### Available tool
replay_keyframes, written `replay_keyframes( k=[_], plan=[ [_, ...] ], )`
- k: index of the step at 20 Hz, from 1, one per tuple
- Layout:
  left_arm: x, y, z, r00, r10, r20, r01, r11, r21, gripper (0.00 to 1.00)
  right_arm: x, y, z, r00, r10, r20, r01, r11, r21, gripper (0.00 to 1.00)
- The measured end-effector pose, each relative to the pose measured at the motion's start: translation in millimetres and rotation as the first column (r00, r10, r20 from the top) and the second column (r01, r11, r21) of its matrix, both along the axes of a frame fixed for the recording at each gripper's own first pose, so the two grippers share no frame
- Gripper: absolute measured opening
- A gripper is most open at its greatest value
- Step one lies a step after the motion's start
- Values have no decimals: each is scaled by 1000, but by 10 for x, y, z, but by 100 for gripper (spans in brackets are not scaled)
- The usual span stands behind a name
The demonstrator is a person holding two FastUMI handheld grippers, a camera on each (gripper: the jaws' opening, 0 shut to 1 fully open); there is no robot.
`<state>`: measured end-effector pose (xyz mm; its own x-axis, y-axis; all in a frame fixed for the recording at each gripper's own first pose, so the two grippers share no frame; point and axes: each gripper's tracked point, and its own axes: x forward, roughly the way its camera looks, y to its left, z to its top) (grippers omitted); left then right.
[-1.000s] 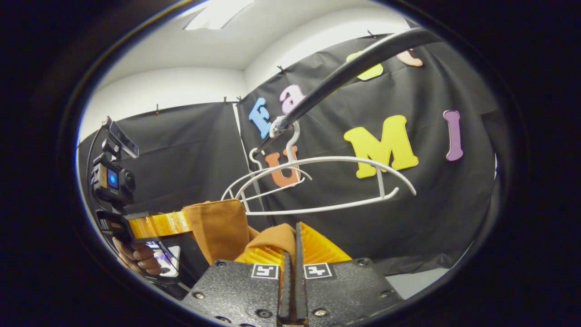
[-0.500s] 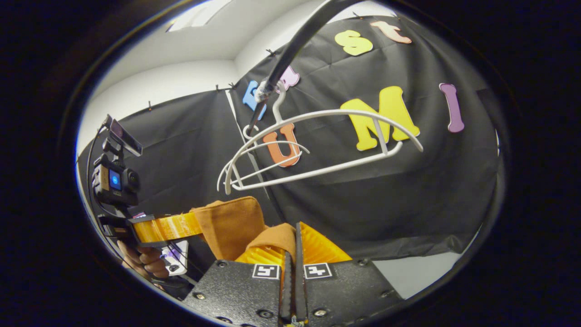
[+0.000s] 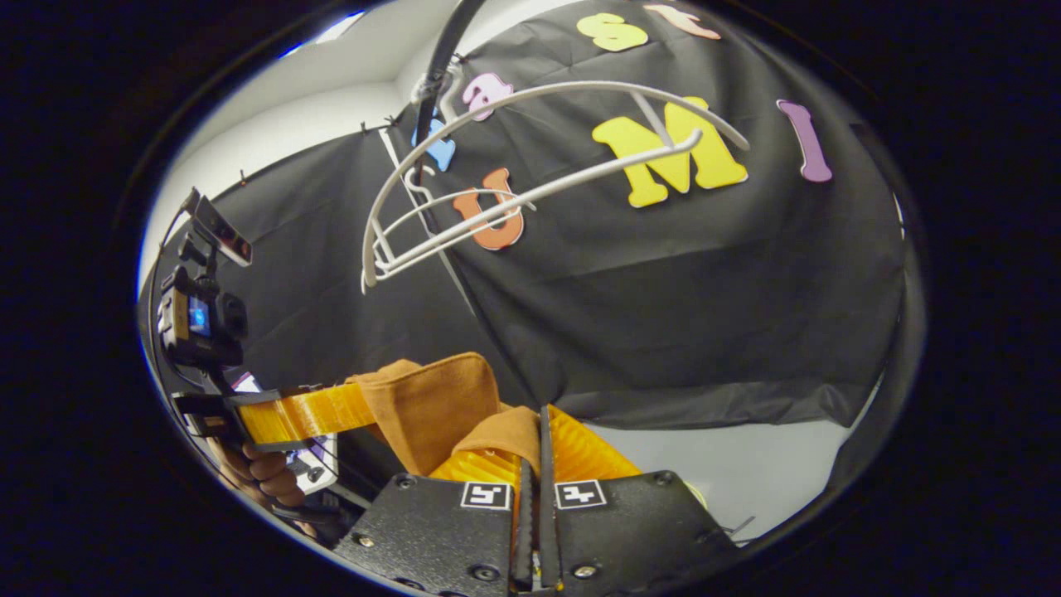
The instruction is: Grasp the clothes on the hanger with both hands and then place them into the laundry hamper below.
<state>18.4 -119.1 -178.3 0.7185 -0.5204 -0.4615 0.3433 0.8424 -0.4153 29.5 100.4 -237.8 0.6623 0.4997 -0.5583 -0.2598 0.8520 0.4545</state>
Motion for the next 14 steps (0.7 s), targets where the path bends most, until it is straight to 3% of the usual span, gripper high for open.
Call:
replay_keyframes(
  k=[7,14],
  plan=[
    [-150,68,-559,994,13,-109,-6,998,70,1,-131,-85,-592,996,-8,-89,0,996,-90,7],
    [-379,-12,-1212,967,26,-253,6,992,127,1,-262,-172,-1196,976,-31,-214,-7,985,-174,7]
  ],
)
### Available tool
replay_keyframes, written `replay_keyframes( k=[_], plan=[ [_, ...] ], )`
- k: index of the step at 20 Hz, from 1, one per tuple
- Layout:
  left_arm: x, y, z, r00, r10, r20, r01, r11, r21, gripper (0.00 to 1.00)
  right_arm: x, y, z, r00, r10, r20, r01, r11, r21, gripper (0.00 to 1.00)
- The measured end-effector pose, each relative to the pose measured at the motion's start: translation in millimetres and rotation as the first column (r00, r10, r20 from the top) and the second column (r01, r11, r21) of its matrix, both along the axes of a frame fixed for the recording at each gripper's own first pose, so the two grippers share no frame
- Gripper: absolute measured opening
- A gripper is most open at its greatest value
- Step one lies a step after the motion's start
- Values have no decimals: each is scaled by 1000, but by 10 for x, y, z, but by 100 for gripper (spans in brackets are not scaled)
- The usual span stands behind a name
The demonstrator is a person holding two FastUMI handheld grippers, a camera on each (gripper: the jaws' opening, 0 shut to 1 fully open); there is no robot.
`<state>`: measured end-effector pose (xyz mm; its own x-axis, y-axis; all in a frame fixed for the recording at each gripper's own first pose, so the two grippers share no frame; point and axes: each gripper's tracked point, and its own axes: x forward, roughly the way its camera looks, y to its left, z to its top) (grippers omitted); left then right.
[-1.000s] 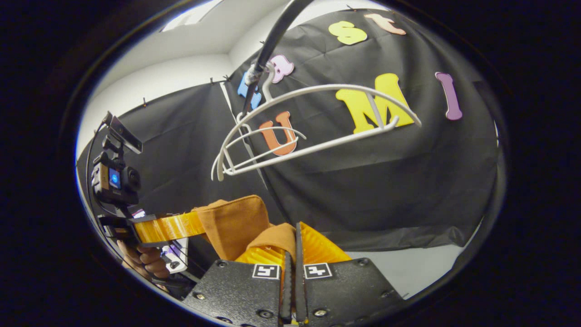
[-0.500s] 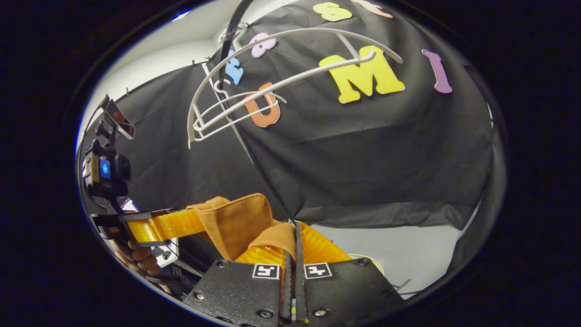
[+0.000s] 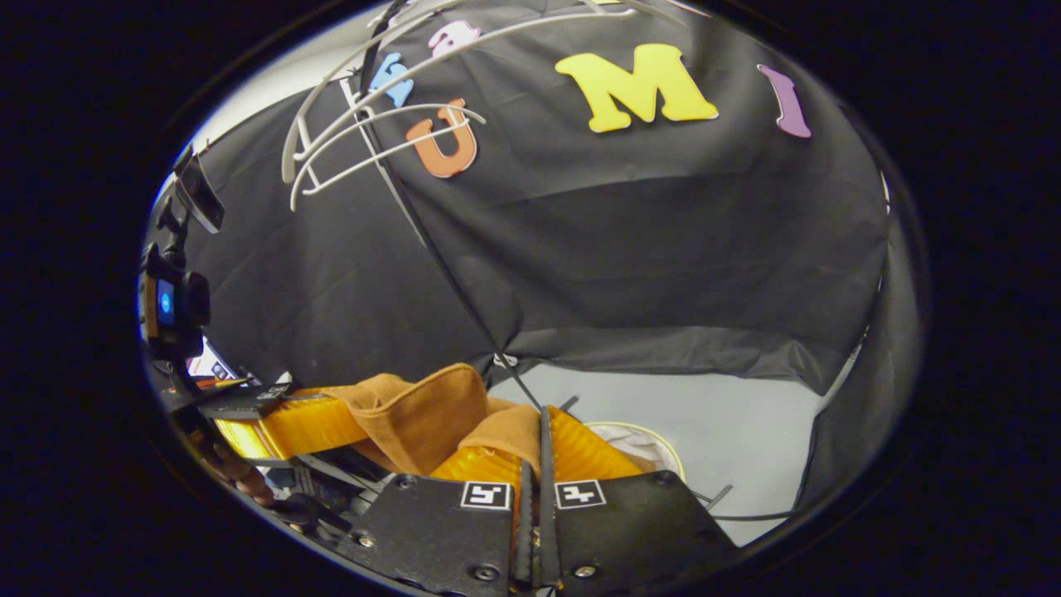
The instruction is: Grasp the clothes on the hanger with both hands and then place them into the laundry hamper below.
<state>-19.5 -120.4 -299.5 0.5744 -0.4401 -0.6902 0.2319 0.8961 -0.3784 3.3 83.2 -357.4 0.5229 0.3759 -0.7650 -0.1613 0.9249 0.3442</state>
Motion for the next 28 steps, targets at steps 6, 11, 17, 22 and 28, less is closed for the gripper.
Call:
replay_keyframes(
  k=[6,11,17,22,28],
  plan=[
    [-143,-39,-180,994,-5,-111,14,997,80,1,-95,-180,-462,996,-25,-90,16,995,-99,7],
    [-276,51,-352,977,9,-214,33,981,191,1,-218,-437,-835,981,-64,-181,18,969,-245,6],
    [-329,9,-388,962,12,-272,45,979,201,48,-206,-495,-821,975,-94,-202,34,960,-279,7],
    [-349,124,-343,958,70,-279,-8,976,218,87,-111,-551,-460,990,-66,-125,27,956,-291,29],
    [-254,408,-65,961,141,-236,-72,957,281,97,27,-704,175,999,-19,47,35,936,-351,51]
  ],
)
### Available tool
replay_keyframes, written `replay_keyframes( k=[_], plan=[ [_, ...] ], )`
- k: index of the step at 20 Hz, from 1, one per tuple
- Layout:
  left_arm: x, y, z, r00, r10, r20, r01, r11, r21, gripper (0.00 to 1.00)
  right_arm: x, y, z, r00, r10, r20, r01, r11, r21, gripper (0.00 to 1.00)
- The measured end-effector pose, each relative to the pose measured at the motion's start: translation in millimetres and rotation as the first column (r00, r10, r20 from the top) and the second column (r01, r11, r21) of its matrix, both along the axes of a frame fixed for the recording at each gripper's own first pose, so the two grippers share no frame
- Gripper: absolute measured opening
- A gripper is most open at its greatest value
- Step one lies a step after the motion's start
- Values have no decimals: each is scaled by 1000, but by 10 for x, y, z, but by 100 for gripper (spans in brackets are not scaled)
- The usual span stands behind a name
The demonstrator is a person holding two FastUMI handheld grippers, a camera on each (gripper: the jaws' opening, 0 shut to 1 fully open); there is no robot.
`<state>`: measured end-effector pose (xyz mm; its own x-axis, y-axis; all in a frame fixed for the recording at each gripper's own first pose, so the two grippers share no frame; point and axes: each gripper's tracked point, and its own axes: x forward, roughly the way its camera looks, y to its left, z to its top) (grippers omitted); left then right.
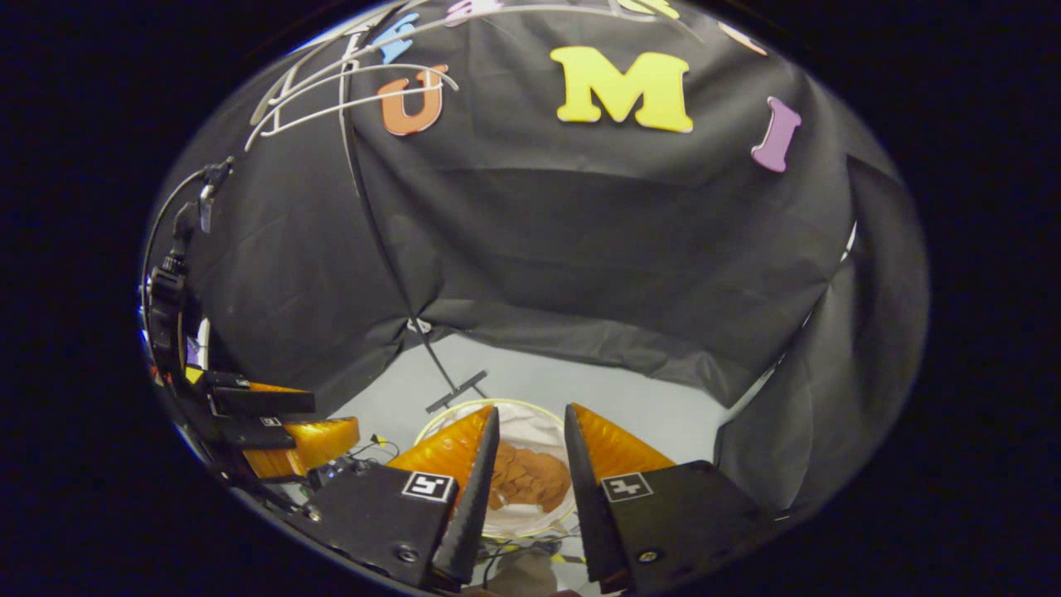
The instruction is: Grasp the clothes on the hanger with both hands and then place them into the laundry hamper below.
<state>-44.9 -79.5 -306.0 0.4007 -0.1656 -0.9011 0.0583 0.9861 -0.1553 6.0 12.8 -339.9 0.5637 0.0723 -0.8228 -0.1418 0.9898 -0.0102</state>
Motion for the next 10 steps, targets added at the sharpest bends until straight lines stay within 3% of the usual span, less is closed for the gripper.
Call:
replay_keyframes(
  k=[1,2,4,5,8,10],
  plan=[
    [28,50,63,1000,3,18,-4,1000,12,97,-7,-18,110,999,7,31,-7,1000,-18,53],
    [51,119,159,999,5,40,-6,1000,22,98,-11,-33,240,998,16,59,-14,999,-33,66],
    [98,205,375,996,0,90,-4,999,38,98,24,-64,492,992,31,126,-24,998,-54,69],
    [137,230,495,993,-6,121,0,999,45,97,50,-89,637,986,36,164,-26,998,-61,75],
    [303,261,903,969,-25,244,10,998,61,97,131,-109,1162,957,41,288,-28,998,-51,76],
    [425,221,1260,938,-33,346,14,998,59,97,211,-81,1565,925,40,378,-32,999,-28,77]
  ],
)
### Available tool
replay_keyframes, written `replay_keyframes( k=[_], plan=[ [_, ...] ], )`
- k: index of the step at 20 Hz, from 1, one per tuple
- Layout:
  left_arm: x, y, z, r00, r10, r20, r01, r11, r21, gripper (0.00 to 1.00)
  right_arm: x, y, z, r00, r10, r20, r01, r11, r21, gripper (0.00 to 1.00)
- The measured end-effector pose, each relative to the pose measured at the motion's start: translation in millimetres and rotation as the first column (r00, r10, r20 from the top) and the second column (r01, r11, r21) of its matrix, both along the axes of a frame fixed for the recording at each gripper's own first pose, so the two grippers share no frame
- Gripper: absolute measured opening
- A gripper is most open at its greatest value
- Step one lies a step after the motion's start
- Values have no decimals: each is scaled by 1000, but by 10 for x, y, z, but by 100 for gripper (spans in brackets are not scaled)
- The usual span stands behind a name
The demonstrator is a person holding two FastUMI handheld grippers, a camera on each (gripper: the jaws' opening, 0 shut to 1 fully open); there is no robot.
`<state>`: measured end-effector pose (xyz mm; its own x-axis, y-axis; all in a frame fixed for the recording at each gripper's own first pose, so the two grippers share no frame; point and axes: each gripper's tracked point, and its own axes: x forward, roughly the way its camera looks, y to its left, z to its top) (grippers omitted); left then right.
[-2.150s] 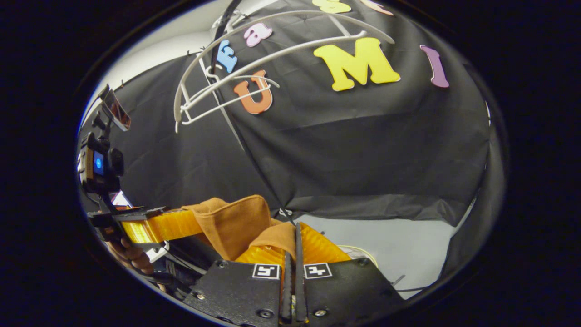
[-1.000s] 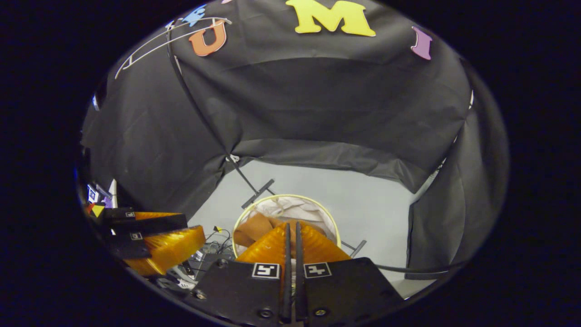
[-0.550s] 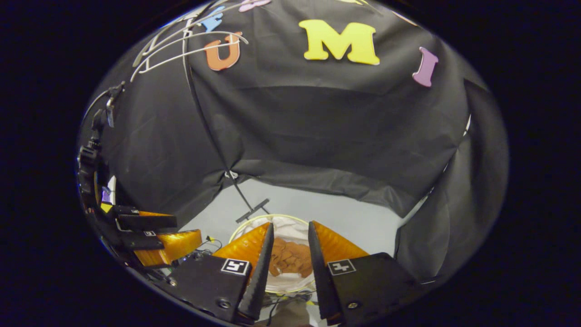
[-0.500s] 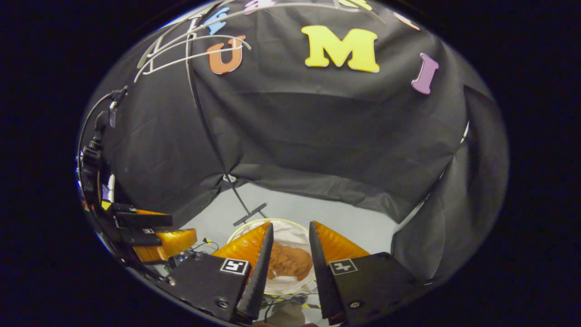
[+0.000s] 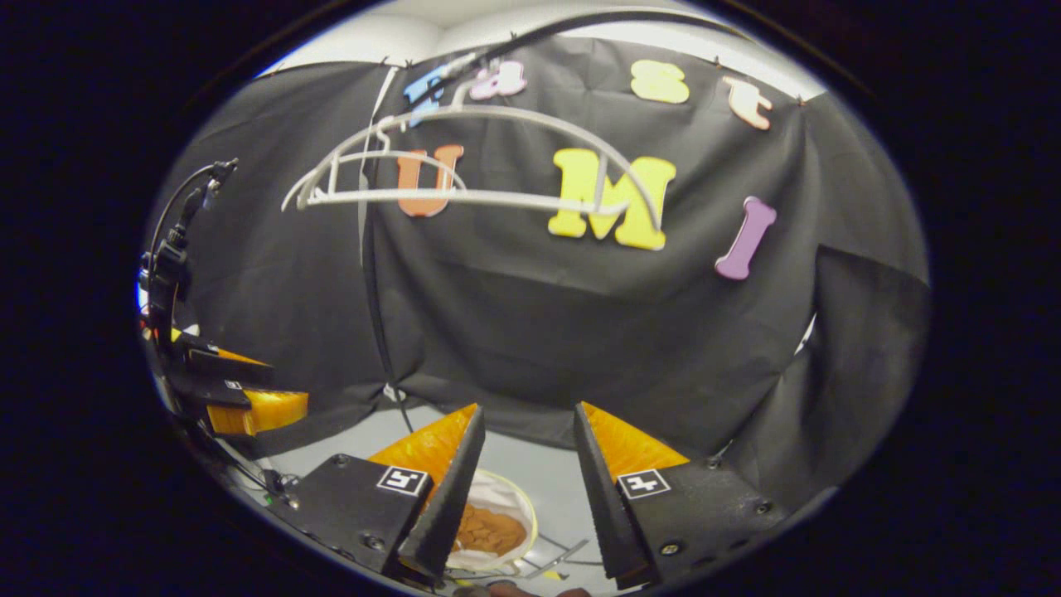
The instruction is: Grasp the clothes on the hanger with both hands and then place them into the laundry hamper below.
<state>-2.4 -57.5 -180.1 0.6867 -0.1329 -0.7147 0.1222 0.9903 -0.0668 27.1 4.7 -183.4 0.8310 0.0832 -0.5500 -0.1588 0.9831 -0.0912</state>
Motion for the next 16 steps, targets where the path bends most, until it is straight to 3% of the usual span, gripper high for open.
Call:
replay_keyframes(
  k=[2,4,6,7,10,11,16],
  plan=[
    [104,25,416,994,-10,110,10,1000,0,97,41,-17,282,997,-3,83,1,1000,31,76],
    [166,18,745,975,-23,220,21,1000,11,100,44,-12,574,989,-16,150,9,999,51,83],
    [197,67,1050,951,-15,310,13,1000,9,97,45,-13,848,976,-27,216,14,998,64,83],
    [229,89,1147,937,-7,351,8,1000,-4,92,40,-9,982,967,-32,252,14,997,70,83],
    [312,132,1492,872,37,488,-4,998,-68,100,0,30,1344,937,-40,346,6,995,99,83],
    [289,167,1585,859,58,509,-17,996,-86,92,0,42,1438,925,-45,377,4,994,107,83],
    [214,406,2008,783,96,614,-28,992,-120,99,-119,93,1797,861,-64,504,22,996,89,83]
  ],
)
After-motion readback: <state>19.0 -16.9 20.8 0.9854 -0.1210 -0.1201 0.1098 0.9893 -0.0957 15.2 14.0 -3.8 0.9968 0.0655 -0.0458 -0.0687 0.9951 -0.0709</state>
